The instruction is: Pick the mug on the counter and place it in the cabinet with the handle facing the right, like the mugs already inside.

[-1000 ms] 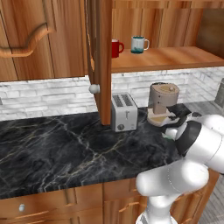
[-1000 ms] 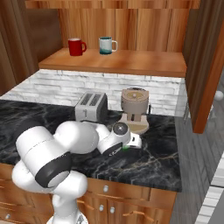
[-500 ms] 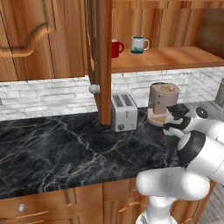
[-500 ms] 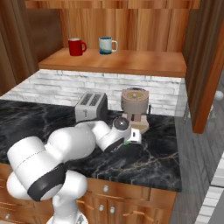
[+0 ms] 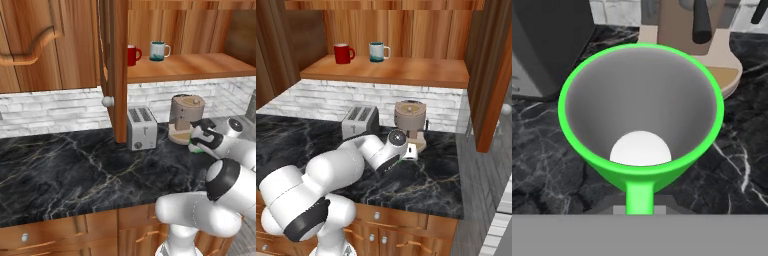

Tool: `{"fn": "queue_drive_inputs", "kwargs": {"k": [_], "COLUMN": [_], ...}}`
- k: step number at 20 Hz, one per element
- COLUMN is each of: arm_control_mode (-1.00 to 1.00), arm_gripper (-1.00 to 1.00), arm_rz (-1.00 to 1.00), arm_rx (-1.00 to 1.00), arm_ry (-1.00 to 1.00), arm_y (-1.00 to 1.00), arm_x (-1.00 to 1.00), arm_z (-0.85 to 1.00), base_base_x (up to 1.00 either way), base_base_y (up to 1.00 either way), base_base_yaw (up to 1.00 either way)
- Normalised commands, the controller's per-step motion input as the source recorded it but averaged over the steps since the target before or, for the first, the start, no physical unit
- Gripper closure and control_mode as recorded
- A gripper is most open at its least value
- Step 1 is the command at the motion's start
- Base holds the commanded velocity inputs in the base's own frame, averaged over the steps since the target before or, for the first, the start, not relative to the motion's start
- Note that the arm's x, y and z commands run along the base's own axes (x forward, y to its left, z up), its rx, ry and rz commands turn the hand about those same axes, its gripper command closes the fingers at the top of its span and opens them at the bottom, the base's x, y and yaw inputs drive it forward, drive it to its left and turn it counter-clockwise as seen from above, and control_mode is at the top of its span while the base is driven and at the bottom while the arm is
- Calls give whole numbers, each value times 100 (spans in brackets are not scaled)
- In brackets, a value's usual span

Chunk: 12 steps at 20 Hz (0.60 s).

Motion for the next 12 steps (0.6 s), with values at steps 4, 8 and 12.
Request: {"fn": "queue_drive_inputs", "kwargs": {"k": [4, 8, 12], "arm_control_mode": [-100, -100, -100], "arm_gripper": [100, 100, 100], "arm_rz": [7, 9, 11], "arm_rx": [1, 0, 0], "arm_ry": [-1, -1, 0], "arm_y": [0, 0, 4], "arm_x": [-1, 0, 0], "arm_z": [17, 16, 16], "base_base_x": [0, 0, 0], "base_base_y": [0, 0, 0], "base_base_yaw": [0, 0, 0]}}
